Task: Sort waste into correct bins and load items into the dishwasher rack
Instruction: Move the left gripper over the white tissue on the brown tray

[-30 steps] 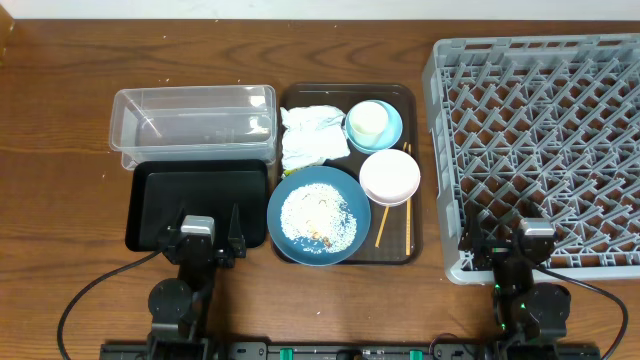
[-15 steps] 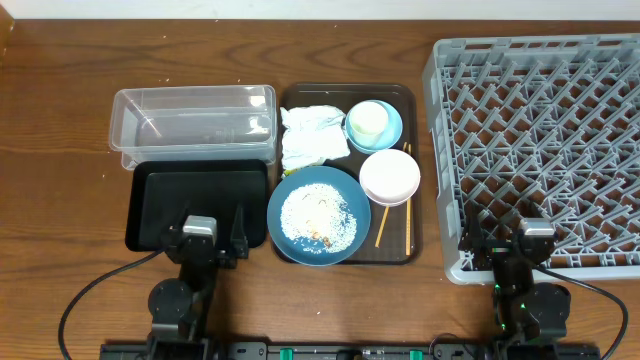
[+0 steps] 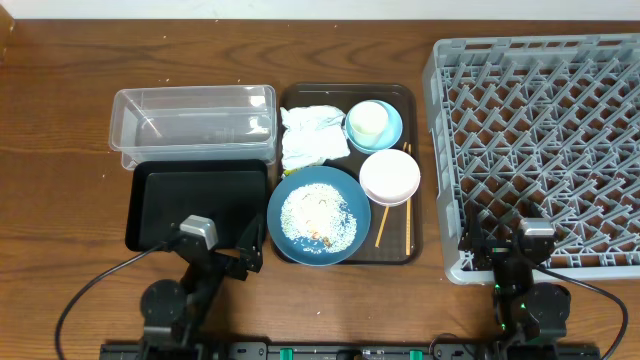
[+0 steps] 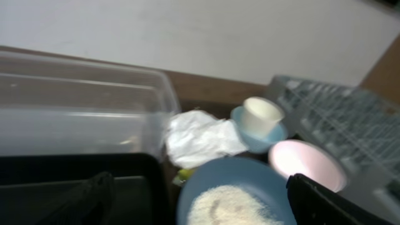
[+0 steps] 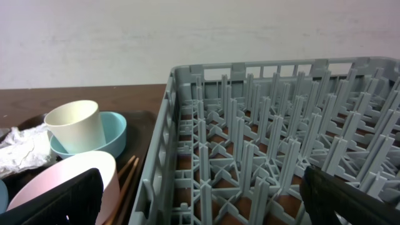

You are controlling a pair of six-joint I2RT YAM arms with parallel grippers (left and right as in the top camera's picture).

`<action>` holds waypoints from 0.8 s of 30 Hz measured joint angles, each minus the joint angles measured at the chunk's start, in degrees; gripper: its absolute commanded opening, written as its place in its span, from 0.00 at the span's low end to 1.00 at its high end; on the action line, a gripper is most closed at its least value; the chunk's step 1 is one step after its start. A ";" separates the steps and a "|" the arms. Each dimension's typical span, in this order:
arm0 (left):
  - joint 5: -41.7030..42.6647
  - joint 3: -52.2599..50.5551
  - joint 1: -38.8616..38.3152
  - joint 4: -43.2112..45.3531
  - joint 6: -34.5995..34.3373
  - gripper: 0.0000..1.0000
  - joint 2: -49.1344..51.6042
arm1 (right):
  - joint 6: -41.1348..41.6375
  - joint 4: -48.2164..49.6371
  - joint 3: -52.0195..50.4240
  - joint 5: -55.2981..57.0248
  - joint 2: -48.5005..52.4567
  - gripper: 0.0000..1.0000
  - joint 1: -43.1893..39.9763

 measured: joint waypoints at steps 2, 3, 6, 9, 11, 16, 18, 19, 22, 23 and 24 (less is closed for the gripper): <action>1.60 4.07 0.00 -1.75 -1.01 0.90 1.86 | 0.02 0.02 0.00 0.00 0.00 0.99 0.00; 2.62 7.02 0.00 -3.52 -1.38 0.90 3.58 | 0.02 0.00 0.00 0.00 0.00 0.99 0.00; 4.92 14.40 0.00 -8.98 -1.88 0.90 9.42 | 0.02 0.00 0.00 0.00 0.00 0.99 0.00; 7.28 23.08 0.00 -17.68 -2.51 0.90 18.40 | 0.02 -0.04 0.00 0.00 0.00 0.99 0.00; 9.27 31.04 0.00 -26.21 -2.56 0.90 27.43 | 0.02 0.02 0.00 0.00 0.02 0.99 0.00; 12.31 52.11 0.00 -49.24 -1.77 0.98 50.05 | 0.02 0.00 0.00 0.00 0.02 0.99 0.00; 13.05 59.54 0.00 -54.55 -1.73 0.98 58.03 | 0.02 -0.04 0.00 0.00 0.00 0.99 0.00; 13.38 62.82 0.00 -56.13 -1.77 0.98 61.92 | 0.02 -0.02 0.00 0.00 0.00 0.99 0.00; 13.77 68.41 0.00 -58.45 -2.19 0.98 70.12 | 0.02 -0.02 0.00 0.00 0.02 0.99 0.00; 13.79 69.07 0.00 -58.27 -2.40 0.94 72.06 | 0.02 -0.02 0.00 0.00 0.02 0.99 0.00; 13.86 69.31 0.00 -57.66 -2.71 0.78 73.90 | 0.02 -0.02 0.00 0.00 0.02 0.99 0.00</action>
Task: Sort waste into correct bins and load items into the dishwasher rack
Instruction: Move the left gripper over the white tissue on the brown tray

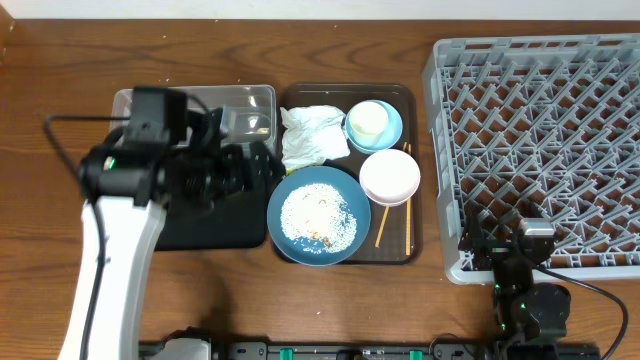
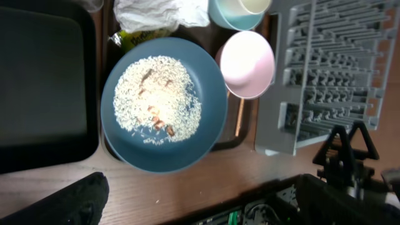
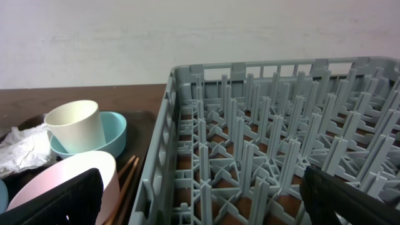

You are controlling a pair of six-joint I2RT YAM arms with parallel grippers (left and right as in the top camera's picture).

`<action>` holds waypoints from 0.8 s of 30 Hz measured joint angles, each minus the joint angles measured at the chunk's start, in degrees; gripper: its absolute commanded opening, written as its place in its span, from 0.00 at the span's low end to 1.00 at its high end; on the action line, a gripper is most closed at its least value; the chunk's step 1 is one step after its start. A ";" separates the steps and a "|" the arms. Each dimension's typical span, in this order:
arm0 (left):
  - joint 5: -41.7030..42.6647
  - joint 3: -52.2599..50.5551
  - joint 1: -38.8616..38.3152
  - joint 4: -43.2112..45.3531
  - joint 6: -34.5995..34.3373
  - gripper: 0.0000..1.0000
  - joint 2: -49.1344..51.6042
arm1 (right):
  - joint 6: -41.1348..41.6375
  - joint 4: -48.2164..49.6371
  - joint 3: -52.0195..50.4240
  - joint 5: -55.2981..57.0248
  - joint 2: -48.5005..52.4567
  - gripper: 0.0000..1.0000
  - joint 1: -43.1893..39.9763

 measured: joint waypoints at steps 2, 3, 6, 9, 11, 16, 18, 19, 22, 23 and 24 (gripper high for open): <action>0.07 0.07 0.00 1.60 -0.44 0.61 3.15 | 0.00 0.02 0.00 0.00 0.00 0.99 0.00; 0.02 0.07 -0.02 2.40 -0.79 0.55 4.22 | 0.00 0.02 0.00 0.02 0.00 0.99 0.00; -1.40 0.07 -1.11 4.70 -1.99 0.43 7.39 | 0.00 0.02 0.00 0.00 0.00 0.99 0.00; -6.91 0.07 -4.46 6.58 -4.26 0.30 8.79 | 0.00 0.00 0.00 0.00 0.00 0.99 0.00; -11.39 0.07 -7.37 8.04 -5.05 0.19 9.03 | 0.00 0.00 0.00 0.00 0.00 0.99 0.00; -24.59 0.11 -16.02 13.68 -6.16 0.07 9.53 | 0.00 0.00 0.00 0.00 0.00 0.99 0.00; -28.50 0.11 -18.43 16.24 -6.10 0.30 9.92 | 0.00 0.00 0.00 0.00 0.00 0.99 0.00; -30.64 0.11 -19.63 17.66 -5.79 0.42 10.16 | 0.00 0.00 0.00 0.00 0.00 0.99 0.00; -35.01 0.11 -21.46 21.07 -6.43 0.61 10.84 | 0.00 0.00 0.00 0.00 0.00 0.99 0.00; -36.11 0.11 -21.68 22.16 -6.43 0.63 11.08 | 0.00 0.00 0.00 0.00 0.00 0.99 0.00; -36.96 0.11 -21.73 23.15 -6.40 0.64 11.34 | 0.00 0.00 0.00 0.00 0.00 0.99 0.00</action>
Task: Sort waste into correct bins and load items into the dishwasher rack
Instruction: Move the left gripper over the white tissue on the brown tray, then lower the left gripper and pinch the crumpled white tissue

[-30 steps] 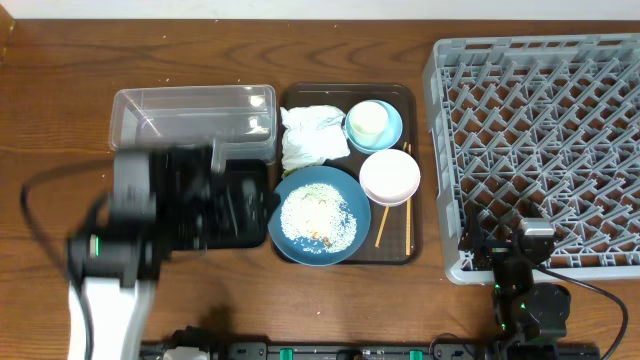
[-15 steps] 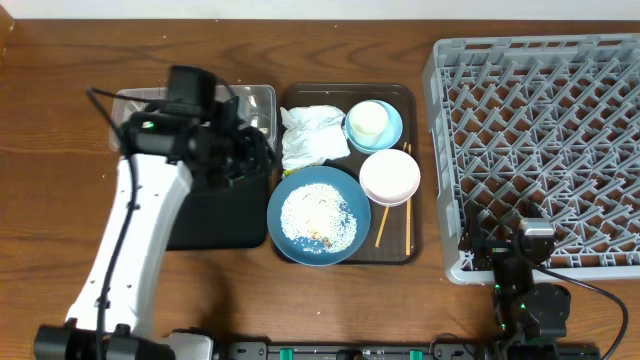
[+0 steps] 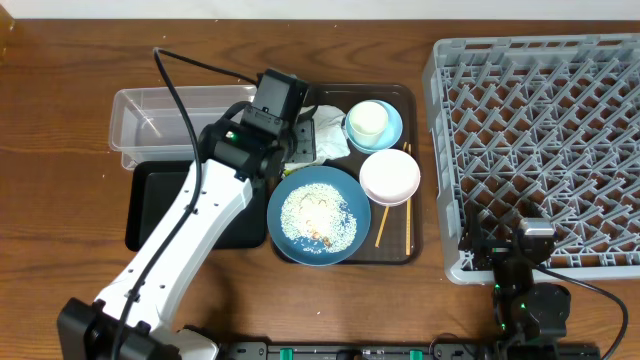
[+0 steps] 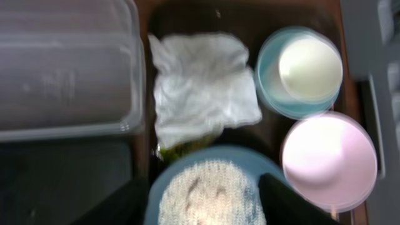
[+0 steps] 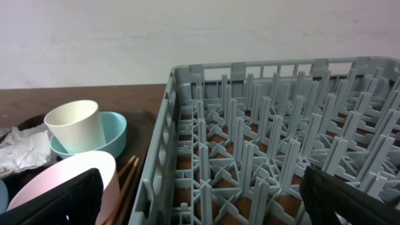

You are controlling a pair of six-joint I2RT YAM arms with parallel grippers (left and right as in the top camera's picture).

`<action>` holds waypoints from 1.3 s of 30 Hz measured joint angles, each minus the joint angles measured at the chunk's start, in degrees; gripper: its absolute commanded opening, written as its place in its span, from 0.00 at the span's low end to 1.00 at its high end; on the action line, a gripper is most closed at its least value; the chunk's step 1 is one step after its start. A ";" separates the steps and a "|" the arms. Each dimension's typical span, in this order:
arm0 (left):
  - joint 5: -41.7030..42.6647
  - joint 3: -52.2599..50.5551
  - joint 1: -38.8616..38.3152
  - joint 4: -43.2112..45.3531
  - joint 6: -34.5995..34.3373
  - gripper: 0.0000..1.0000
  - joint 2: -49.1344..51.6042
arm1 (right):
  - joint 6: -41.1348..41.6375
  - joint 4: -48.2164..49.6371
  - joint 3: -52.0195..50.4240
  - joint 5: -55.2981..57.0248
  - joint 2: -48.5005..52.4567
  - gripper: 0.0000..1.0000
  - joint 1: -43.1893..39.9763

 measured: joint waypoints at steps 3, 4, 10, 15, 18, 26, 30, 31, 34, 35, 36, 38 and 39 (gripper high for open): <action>-1.73 0.00 0.02 2.10 -0.17 0.64 1.05 | 0.00 0.00 0.00 0.00 0.00 0.99 0.00; -2.21 0.00 0.02 2.45 -0.17 0.64 1.55 | 0.00 0.00 0.00 0.00 0.00 0.99 0.00; -2.95 0.00 0.02 3.63 -0.17 0.64 6.25 | 0.00 0.00 0.00 0.00 0.00 0.99 0.00; -3.13 0.00 0.02 6.27 0.48 0.64 11.85 | 0.00 0.00 0.00 0.00 0.00 0.99 0.00; -3.08 0.00 0.02 7.50 0.57 0.64 14.78 | 0.00 0.00 0.00 0.00 0.00 0.99 0.00; -2.67 0.00 0.02 10.69 0.70 0.64 17.42 | 0.00 0.00 0.00 0.00 0.00 0.99 0.00; -2.67 0.00 0.02 10.93 0.70 0.65 17.42 | 0.00 0.00 0.00 0.00 0.00 0.99 0.00; -2.64 0.00 0.02 10.97 0.70 0.65 17.42 | 0.00 0.00 0.00 0.00 0.00 0.99 0.00; -2.64 0.00 0.02 11.19 0.70 0.73 17.42 | 0.00 0.00 0.00 0.00 0.00 0.98 0.00; -2.62 0.00 0.02 11.23 0.94 0.81 17.42 | 0.00 0.00 0.00 0.00 0.00 0.99 0.00; -2.64 0.00 0.02 11.26 0.96 0.81 17.44 | 0.00 0.00 0.00 0.00 0.00 0.99 0.00; -2.56 0.00 0.02 11.19 0.70 0.81 17.42 | 0.00 0.00 0.00 0.00 0.00 0.99 0.00; -2.49 0.00 0.02 11.15 0.68 0.81 17.42 | 0.00 0.00 0.00 0.00 0.00 0.99 0.00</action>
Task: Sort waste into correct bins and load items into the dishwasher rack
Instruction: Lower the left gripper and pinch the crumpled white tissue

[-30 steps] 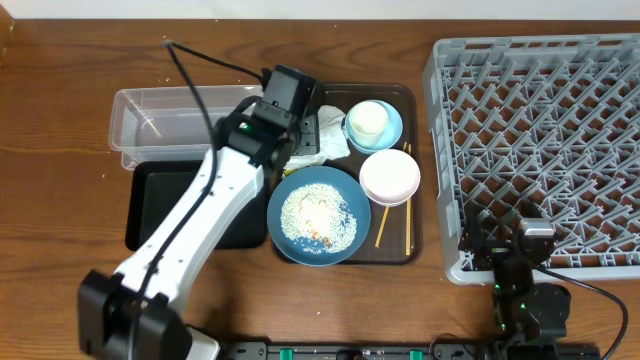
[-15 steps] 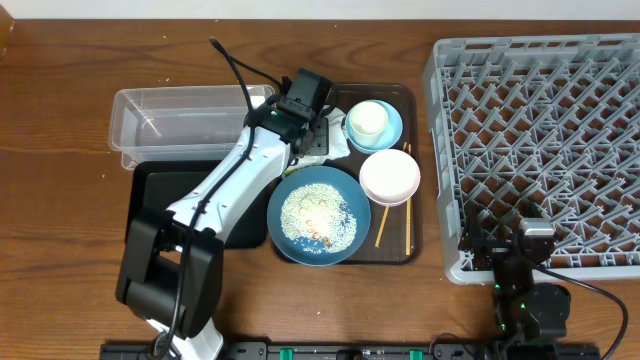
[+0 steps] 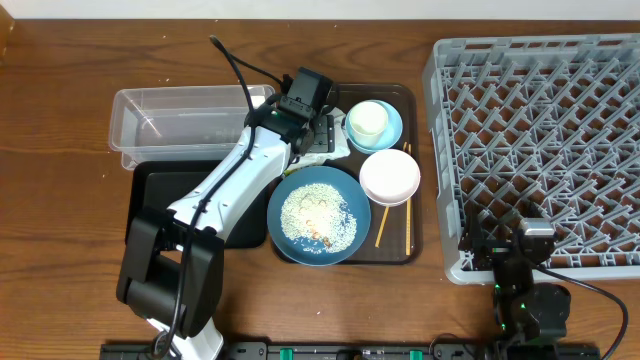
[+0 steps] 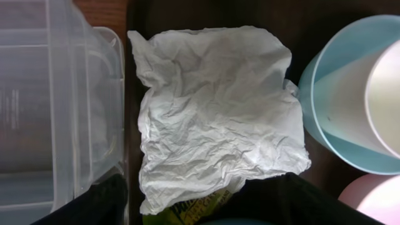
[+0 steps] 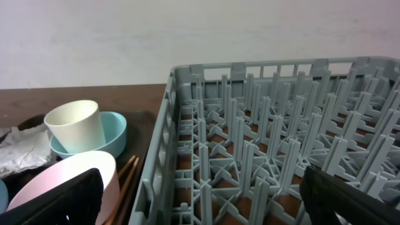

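Observation:
A crumpled white napkin (image 4: 212, 125) lies at the back left of the brown tray (image 3: 412, 200), with a yellow-green wrapper (image 4: 187, 211) poking out from under it. My left gripper (image 4: 190, 195) hangs open just above the napkin, one finger (image 4: 87, 206) on each side. In the overhead view the left gripper (image 3: 318, 133) hides most of the napkin. The right gripper (image 3: 507, 235) rests open at the front of the grey dishwasher rack (image 3: 550, 120), holding nothing.
A clear bin (image 3: 190, 120) and a black bin (image 3: 150, 200) sit left of the tray. On the tray are a blue plate of rice (image 3: 318, 213), a pink bowl (image 3: 390, 176), a cream cup (image 3: 368, 120) in a light blue bowl, and chopsticks (image 3: 382, 226).
The left gripper has shifted right and come lower over the napkin, which now fills its wrist view. It remains open. The right arm has not moved.
The left arm first rested at the table's front edge by the black bin. It was then raised over the two bins, then reached over the tray's back left. Now it hovers close above the napkin. The right arm stayed parked throughout.

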You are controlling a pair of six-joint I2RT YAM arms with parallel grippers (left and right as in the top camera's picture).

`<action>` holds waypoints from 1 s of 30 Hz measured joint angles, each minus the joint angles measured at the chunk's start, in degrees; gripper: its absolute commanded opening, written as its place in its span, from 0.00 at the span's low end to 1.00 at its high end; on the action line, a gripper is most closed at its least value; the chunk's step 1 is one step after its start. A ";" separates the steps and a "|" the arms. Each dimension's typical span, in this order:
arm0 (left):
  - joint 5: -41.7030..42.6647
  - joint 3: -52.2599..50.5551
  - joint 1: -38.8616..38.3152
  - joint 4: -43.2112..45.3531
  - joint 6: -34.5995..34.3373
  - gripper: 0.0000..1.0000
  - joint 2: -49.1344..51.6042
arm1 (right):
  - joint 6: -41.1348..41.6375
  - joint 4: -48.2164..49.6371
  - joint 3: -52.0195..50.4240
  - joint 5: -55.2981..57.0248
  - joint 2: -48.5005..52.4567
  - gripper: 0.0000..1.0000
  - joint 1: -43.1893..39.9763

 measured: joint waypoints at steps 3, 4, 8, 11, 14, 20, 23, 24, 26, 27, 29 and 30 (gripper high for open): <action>0.00 0.00 0.00 -0.13 0.00 0.79 0.02 | 0.00 0.00 0.00 0.00 0.00 0.99 0.00; 0.00 0.00 0.00 -0.13 -0.04 0.75 0.02 | 0.00 0.00 0.00 0.00 0.00 0.99 0.00; 0.04 0.00 0.00 -0.13 -0.02 0.67 0.00 | 0.00 0.00 0.00 0.00 0.00 0.99 0.00; 0.02 0.00 0.00 0.66 0.00 0.67 0.02 | 0.00 0.02 0.00 0.00 0.00 0.99 0.00; 0.04 0.00 0.00 1.64 0.00 0.66 0.02 | 0.00 0.00 0.00 0.00 0.00 0.99 0.00; 1.18 0.00 0.00 1.64 -0.02 0.67 0.09 | 0.00 0.00 0.00 0.00 0.00 0.99 0.00; 1.60 0.00 0.00 1.79 0.00 0.67 0.85 | 0.00 0.00 0.00 0.00 0.00 0.99 0.00; 1.73 -0.02 0.00 1.99 0.00 0.68 1.36 | 0.00 0.00 0.00 0.00 0.00 0.99 0.00; 1.77 -0.02 0.00 2.40 0.00 0.68 2.54 | 0.00 0.00 0.00 0.00 0.00 0.99 0.00; 1.77 -0.02 0.00 2.58 0.00 0.68 3.15 | 0.00 0.00 0.00 0.00 0.00 0.99 0.00; 1.77 -0.02 0.00 3.08 -0.02 0.69 4.55 | 0.00 0.00 0.00 0.00 0.00 0.99 0.00; 1.79 -0.02 0.00 3.41 -0.02 0.69 5.35 | 0.00 0.00 0.00 0.02 0.00 0.99 0.00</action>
